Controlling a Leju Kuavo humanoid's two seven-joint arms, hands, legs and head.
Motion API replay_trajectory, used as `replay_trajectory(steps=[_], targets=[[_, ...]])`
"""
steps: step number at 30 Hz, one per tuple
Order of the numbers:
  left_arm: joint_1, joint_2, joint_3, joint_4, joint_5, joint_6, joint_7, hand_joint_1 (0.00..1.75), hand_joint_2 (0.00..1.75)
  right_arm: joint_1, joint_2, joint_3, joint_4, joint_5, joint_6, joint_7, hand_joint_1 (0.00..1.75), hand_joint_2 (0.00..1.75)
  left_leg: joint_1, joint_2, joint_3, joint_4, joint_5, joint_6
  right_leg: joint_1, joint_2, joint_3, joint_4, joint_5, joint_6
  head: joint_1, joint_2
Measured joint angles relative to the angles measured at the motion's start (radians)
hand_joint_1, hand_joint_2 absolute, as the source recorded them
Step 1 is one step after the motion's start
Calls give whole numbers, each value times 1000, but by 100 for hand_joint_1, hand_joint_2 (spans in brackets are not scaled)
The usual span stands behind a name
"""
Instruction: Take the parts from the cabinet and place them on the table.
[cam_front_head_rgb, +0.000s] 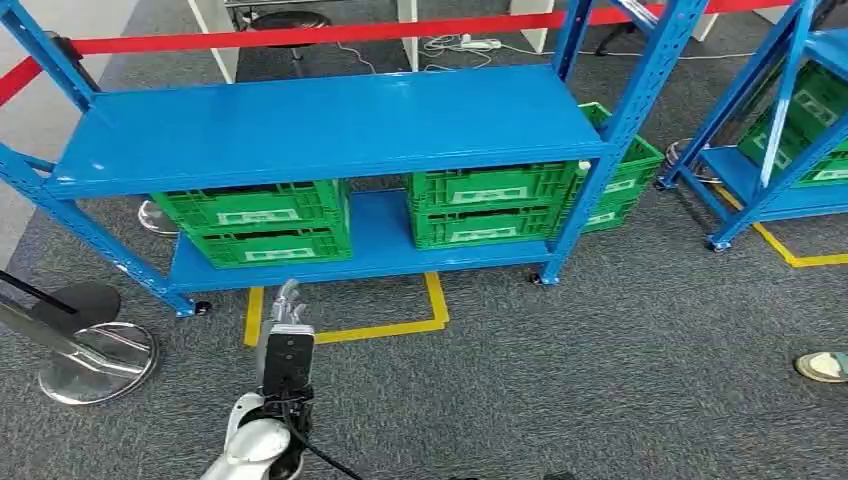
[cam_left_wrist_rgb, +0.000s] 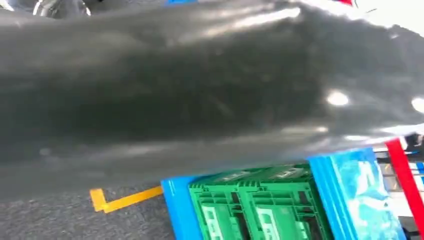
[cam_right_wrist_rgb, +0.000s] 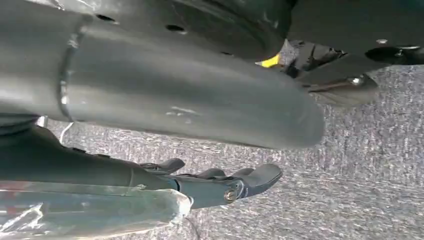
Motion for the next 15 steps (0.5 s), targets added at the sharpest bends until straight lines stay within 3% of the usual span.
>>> replay_trajectory(steps=[2,3,4,5,7,9,10,12,13,14,15], targets=[[-1,-2,3,3,28,-2,4,0,0,-3,0,0,0,0,0,0,0,0,6,0,0,17,-14,-15,-5,-6,85,-171,84,6,0,0],[-2,-3,6,5,48,-7,6,0,0,-5,0,0,0,1,0,1,0,0,-1,0,-4,26,-22,-26,0,-4,99,-194,53,6,1,0],[-2,-3,7,6,62,-10,8,0,0,-5,4,0,0,3,0,0,0,0,-2,-1,-11,41,-29,-31,0,2,107,-199,58,-14,3,0],[-2,-2,7,8,68,-13,9,0,0,-5,4,0,0,4,0,0,0,0,-3,-1,-11,40,-28,-32,1,3,104,-194,56,-24,-4,0],[-2,-2,7,10,78,-15,10,0,0,-2,3,0,0,5,-2,2,0,0,3,-1,-10,40,-27,-35,8,4,102,-191,55,-36,-6,0],[-3,-2,8,11,78,-15,12,0,0,-2,3,0,0,6,-2,2,0,0,6,-2,-18,65,-53,-44,5,4,106,-193,56,-49,-9,0],[-4,-2,8,12,78,-16,12,0,0,-3,3,0,0,6,-1,2,0,0,6,-2,-45,122,-86,-46,6,4,107,-193,55,-51,-13,0],[-5,-2,8,15,81,-17,13,0,0,-4,3,0,0,6,-1,2,0,0,6,-2,-131,288,-158,-47,10,4,107,-193,52,-56,-14,0],[-4,-1,8,17,85,-18,13,0,0,-3,3,0,0,7,-1,2,0,0,6,-2,-164,345,-171,-44,13,3,108,-193,51,-57,-13,0],[-2,-1,8,19,90,-19,14,0,0,-3,3,0,0,8,-1,2,0,0,6,-2,-177,356,-160,-40,15,4,109,-193,50,-59,-13,0],[-1,-1,8,21,97,-19,14,0,0,-2,3,0,0,9,-2,2,0,0,5,-2,-169,328,-124,-34,18,6,112,-193,49,-60,-13,0]])
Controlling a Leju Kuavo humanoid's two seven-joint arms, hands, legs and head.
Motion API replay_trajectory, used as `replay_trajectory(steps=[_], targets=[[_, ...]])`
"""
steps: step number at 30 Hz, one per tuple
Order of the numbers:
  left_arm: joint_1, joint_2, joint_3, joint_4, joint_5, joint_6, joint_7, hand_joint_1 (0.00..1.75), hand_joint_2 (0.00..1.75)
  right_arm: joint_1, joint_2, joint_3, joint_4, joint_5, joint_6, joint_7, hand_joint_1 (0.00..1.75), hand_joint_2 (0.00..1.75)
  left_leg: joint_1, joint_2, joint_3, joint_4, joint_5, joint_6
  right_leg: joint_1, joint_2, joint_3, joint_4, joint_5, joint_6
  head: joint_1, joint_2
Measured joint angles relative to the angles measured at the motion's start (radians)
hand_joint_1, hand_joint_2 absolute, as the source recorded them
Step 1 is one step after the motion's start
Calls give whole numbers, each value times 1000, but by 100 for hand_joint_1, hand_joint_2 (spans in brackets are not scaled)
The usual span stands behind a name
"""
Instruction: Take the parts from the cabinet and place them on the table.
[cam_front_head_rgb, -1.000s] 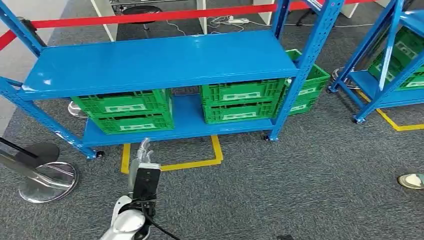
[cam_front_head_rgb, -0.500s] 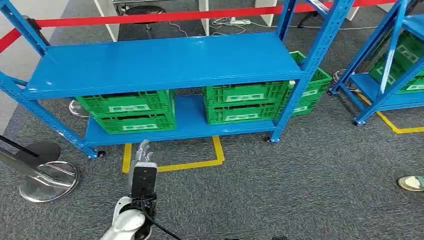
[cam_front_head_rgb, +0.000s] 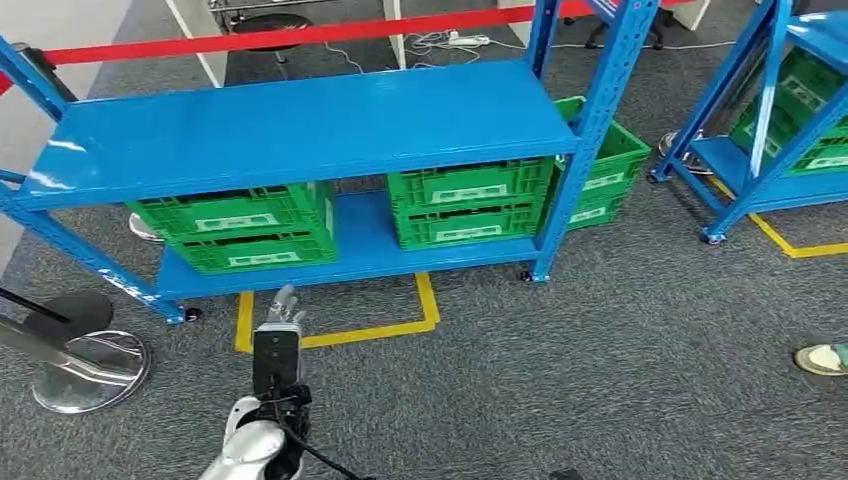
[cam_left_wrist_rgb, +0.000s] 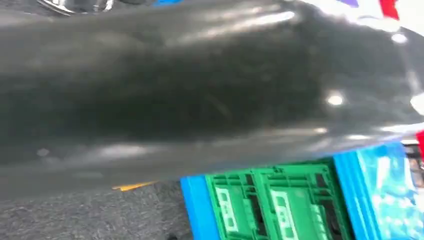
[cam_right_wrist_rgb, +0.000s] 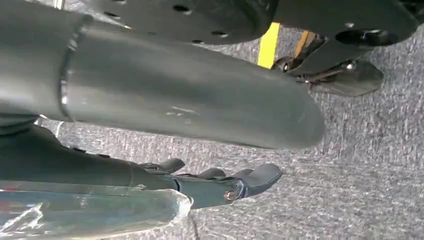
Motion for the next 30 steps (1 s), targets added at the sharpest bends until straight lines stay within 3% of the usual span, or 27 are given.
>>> replay_trajectory(steps=[2,3,5,6,8,14,20,26,30], targets=[[-1,0,0,1,8,0,0,0,0,0,0,0,0,1,0,0,0,0,-6,-1,66,-150,104,15,3,4,10,0,-4,-1,0,0],[-3,0,0,1,14,0,0,0,0,-1,0,0,0,2,0,0,0,0,-11,-1,100,-225,137,24,2,5,12,-1,-6,0,0,0],[-8,0,0,2,23,2,-2,0,0,-3,0,0,0,2,0,0,0,0,-16,-2,117,-261,114,29,6,5,6,2,-8,9,-2,0],[-8,-1,0,2,27,4,-2,0,0,-3,0,0,0,3,1,0,0,0,-17,-2,113,-263,113,26,5,3,3,1,-6,13,1,0],[-6,-2,3,4,35,8,-2,0,0,-2,0,0,0,2,2,-3,0,0,-15,-6,116,-273,115,-1,5,1,4,0,-8,-1,1,0],[-10,-2,9,12,50,16,-16,0,0,-1,0,-1,0,-12,3,-42,0,0,-18,-6,116,-273,116,13,3,1,13,-15,-2,10,2,0],[-10,-1,12,12,53,46,-26,0,0,-9,-2,-14,0,-34,-10,-128,0,0,-18,-6,116,-272,116,17,2,1,15,-20,2,17,1,0],[-10,-2,17,12,57,60,-32,0,0,-21,-5,-45,0,-69,33,-121,0,0,-18,-6,116,-272,116,20,2,0,14,-20,2,18,1,0],[-12,-2,24,12,76,68,-32,0,0,-23,-5,-62,-3,-84,93,-149,0,0,-18,-6,116,-272,116,20,3,0,14,-19,2,18,1,0]])
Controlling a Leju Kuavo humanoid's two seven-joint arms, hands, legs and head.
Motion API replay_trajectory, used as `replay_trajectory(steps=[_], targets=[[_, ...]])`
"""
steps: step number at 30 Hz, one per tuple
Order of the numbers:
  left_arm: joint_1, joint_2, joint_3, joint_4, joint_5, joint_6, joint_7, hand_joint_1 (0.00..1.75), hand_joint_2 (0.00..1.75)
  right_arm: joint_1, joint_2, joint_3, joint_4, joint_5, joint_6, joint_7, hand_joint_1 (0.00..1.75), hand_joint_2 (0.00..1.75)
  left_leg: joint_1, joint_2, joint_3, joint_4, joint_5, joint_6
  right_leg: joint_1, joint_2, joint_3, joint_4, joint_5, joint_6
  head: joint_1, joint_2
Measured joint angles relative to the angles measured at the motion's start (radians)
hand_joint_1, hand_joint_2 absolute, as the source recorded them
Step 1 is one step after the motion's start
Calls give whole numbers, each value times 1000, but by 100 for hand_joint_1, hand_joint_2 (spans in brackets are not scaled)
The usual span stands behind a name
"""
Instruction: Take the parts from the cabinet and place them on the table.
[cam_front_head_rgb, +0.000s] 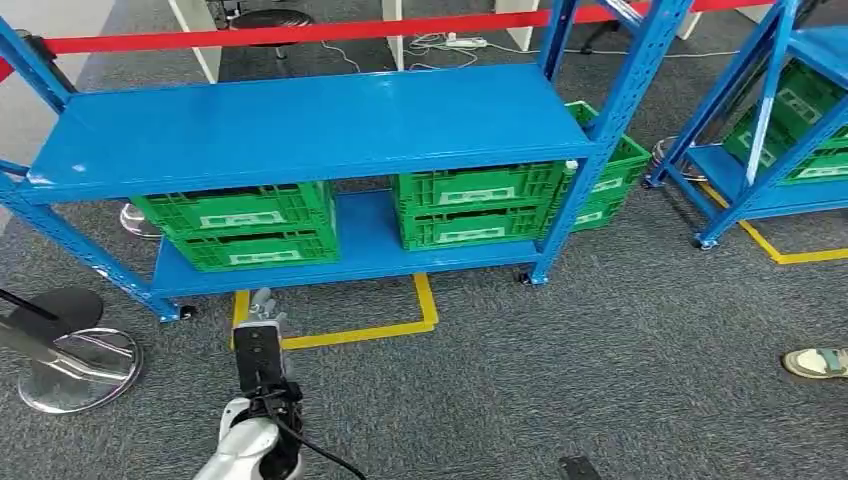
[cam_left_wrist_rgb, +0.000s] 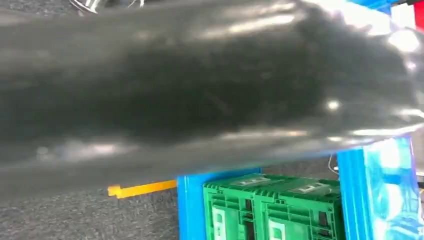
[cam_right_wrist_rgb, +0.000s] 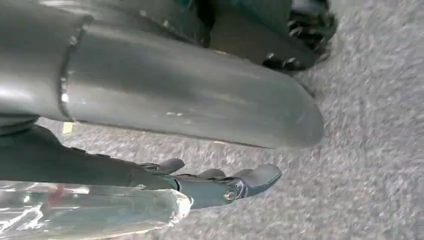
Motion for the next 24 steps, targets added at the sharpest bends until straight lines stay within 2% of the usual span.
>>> replay_trajectory(steps=[4,8,15,24], targets=[[-18,-1,38,9,34,44,-4,0,0,-24,0,-7,-8,5,30,-39,0,0,1,0,0,0,1,-1,1,1,-1,0,0,0,0,0],[-56,2,99,73,60,73,-27,0,0,-52,0,-7,-15,25,47,-43,0,0,1,0,0,0,2,-2,1,0,0,1,0,0,0,0],[-70,3,165,154,63,91,-56,0,0,-58,0,-7,-17,42,54,-39,0,0,1,0,0,0,2,-2,1,1,0,1,0,0,0,0],[-70,6,210,200,72,109,-57,0,0,-45,0,-7,-17,56,33,6,0,0,1,0,0,0,1,-2,1,0,-1,1,0,0,0,0]])
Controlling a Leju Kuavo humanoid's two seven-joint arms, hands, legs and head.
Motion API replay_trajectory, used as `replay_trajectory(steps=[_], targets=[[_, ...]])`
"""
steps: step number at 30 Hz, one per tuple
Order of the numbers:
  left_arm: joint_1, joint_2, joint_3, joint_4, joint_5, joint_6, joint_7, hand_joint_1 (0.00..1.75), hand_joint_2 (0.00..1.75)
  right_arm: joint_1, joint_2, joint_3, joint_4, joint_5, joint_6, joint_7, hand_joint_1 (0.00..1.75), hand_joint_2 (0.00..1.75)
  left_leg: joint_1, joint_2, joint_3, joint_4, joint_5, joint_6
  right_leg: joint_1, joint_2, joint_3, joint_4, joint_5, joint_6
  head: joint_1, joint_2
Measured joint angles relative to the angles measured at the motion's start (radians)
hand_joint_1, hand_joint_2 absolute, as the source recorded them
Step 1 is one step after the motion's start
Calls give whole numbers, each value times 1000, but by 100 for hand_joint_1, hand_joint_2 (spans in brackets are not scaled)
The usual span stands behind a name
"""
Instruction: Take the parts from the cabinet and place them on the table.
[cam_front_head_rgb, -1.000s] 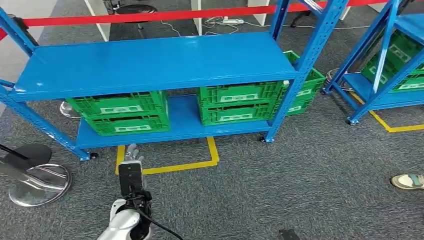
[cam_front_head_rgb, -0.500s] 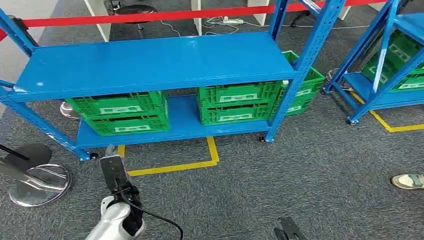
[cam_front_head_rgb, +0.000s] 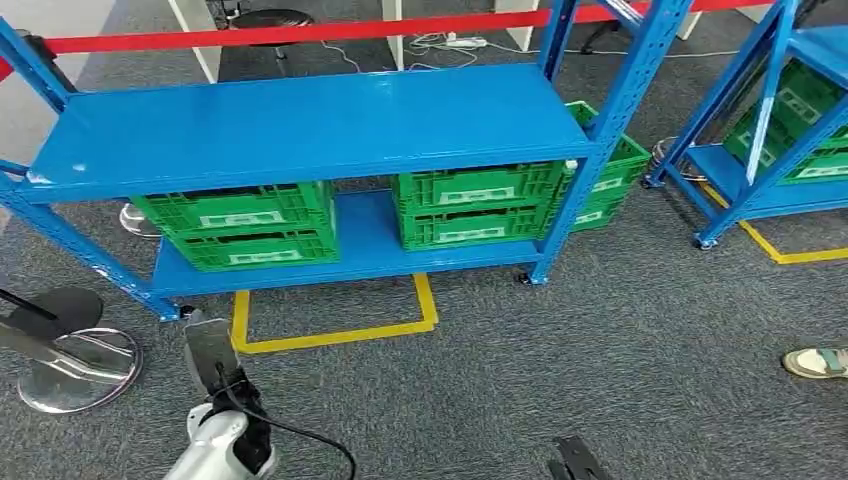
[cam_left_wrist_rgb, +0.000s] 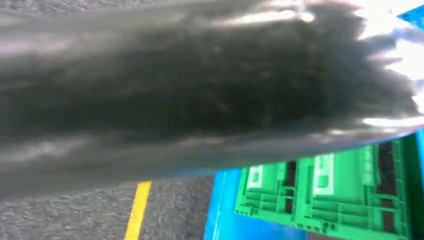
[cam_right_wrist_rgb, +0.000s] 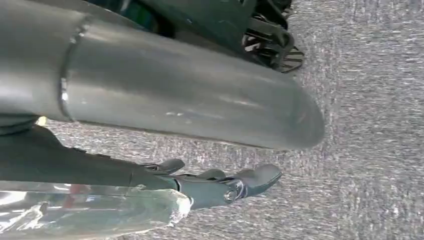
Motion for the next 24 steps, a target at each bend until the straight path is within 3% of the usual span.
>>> replay_trajectory(steps=[12,24], targets=[[15,17,92,66,12,80,-41,0,0,11,0,0,0,8,14,34,0,0,0,0,0,0,0,0,0,0,0,0,0,0,0,0],[-22,51,235,208,31,103,-59,0,0,12,1,0,0,31,26,63,0,0,0,0,0,0,0,0,0,0,0,0,0,0,1,0]])
